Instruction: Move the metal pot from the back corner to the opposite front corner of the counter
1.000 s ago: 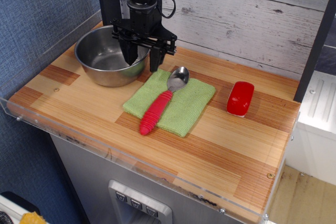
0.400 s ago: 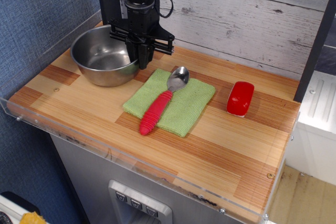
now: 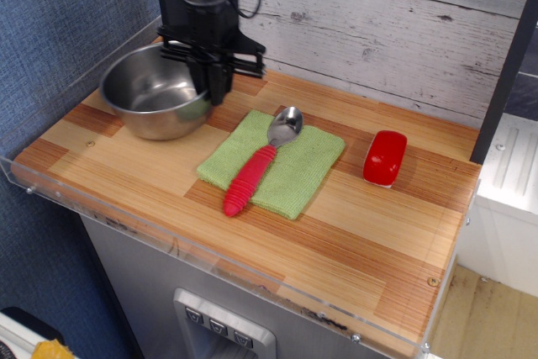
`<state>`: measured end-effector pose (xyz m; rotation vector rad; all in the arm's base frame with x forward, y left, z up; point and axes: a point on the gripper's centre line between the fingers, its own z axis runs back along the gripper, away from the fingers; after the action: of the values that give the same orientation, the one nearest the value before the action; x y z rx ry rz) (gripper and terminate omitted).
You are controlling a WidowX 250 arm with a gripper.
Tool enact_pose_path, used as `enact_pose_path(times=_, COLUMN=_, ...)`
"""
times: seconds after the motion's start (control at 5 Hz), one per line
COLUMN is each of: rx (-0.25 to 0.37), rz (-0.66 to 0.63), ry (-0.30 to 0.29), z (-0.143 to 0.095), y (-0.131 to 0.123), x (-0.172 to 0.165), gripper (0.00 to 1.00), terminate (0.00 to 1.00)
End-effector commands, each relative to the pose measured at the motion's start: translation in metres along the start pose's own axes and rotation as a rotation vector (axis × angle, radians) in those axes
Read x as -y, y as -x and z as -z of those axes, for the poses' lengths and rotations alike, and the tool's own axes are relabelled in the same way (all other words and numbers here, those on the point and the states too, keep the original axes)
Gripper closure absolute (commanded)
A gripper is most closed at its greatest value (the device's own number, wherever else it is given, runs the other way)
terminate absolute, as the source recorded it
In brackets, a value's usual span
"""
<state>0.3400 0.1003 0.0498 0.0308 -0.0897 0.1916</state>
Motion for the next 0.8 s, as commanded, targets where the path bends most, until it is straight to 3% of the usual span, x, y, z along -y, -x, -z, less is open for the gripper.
enact_pose_path(times=0.0, rx=0.132, rz=-0.077, ry=0.122, z=-0.081, y=0.005, x=0.010, gripper=1.00, terminate=0.00)
enact_pose_path(times=0.2, rx=0.131, rz=-0.010, ry=0.156, z=-0.094, y=0.015, x=0.041, gripper=1.00, terminate=0.00)
enact_pose_path(times=0.4, rx=0.121, rz=0.132, ry=0.130, z=-0.094, y=0.032, x=0.089, gripper=1.00, terminate=0.00)
enact_pose_path(times=0.6, rx=0.086, rz=0.256, ry=0.157, z=-0.084, y=0.053, x=0.133, gripper=1.00, terminate=0.00)
